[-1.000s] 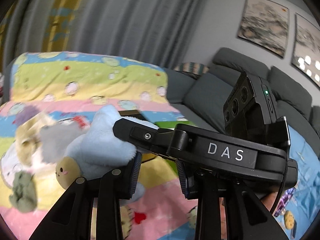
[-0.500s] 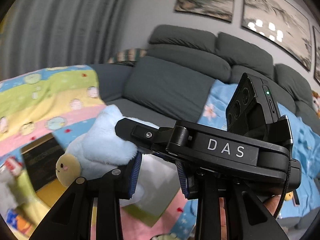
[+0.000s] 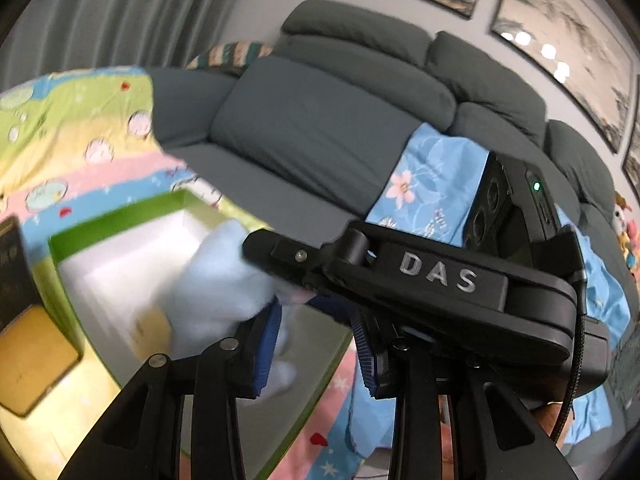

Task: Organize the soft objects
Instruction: 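Carry the elephant into the green-rimmed white box and open the right gripper, then withdraw the open right gripper from the box back over the bed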

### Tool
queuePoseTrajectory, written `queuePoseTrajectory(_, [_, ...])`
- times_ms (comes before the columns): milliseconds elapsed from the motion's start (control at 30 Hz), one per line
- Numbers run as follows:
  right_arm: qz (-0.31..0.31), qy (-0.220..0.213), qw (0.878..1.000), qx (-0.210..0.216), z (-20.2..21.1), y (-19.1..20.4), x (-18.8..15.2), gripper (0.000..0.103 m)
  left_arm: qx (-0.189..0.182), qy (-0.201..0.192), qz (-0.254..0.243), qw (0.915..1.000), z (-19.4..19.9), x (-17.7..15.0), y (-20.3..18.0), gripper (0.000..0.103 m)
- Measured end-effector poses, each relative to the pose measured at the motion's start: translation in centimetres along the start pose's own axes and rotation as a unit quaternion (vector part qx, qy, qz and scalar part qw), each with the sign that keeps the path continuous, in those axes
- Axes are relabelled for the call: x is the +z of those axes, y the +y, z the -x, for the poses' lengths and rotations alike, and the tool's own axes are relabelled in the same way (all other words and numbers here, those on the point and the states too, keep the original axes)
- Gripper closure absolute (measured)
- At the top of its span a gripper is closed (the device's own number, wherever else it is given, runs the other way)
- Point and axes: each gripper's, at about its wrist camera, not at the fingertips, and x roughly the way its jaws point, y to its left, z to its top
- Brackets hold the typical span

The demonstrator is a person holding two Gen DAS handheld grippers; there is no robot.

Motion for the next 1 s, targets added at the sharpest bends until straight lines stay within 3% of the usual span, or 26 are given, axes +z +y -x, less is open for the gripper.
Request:
queuePoseTrajectory(100, [0.008,0.001,1.000,-0.005,-0.1,0.2,0.0,0.058,0.026,0.007,-0.004,0.9996,0.3,-0.7,0.4,0.058])
queuePoseTrajectory(133, [0.011,0.000,1.000,0.003,0.1,0.4,-0.1,0.052,0.032,0.004,-0.007,0.9995,0.8,-0.9,0.6,0.049])
queuePoseTrajectory(233, [0.034,-0.011,0.999,0.012,0.7,1.6,-0.3,0.029,0.041,-0.012,-0.010,0.9990,2.8,-1.2,0.8,0.038])
queuePoseTrajectory(267, [0.049,-0.015,0.999,0.006,0.9,2.4,-0.5,0.024,0.043,-0.022,-0.010,0.9988,3.8,-1.4,0.9,0.035])
queuePoseTrajectory(333, [0.064,-0.018,0.998,0.002,1.0,3.3,-0.8,0.020,0.058,-0.029,-0.005,0.9979,5.4,-1.5,1.4,0.019])
queuePoseTrajectory(533, [0.085,0.002,0.996,0.020,0.6,5.8,-2.1,0.008,0.143,-0.040,0.018,0.9887,10.7,-3.2,3.4,0.018])
queuePoseTrajectory(733, [0.130,0.041,0.990,0.023,-1.2,9.4,-4.5,0.002,0.262,-0.061,0.103,0.9577,17.6,-6.0,7.6,0.018])
queuePoseTrajectory(800, [0.154,0.059,0.986,0.031,-1.7,11.1,-5.6,0.002,0.282,-0.070,0.119,0.9494,19.9,-7.3,8.7,0.018])
queuePoseTrajectory(933, [0.185,0.086,0.978,0.044,-2.8,13.9,-8.1,0.001,0.343,-0.093,0.153,0.9223,24.8,-9.9,11.2,0.017])
queuePoseTrajectory(1000, [0.204,0.103,0.973,0.047,-3.4,15.3,-9.5,0.001,0.355,-0.098,0.168,0.9144,26.0,-11.1,12.6,0.013])
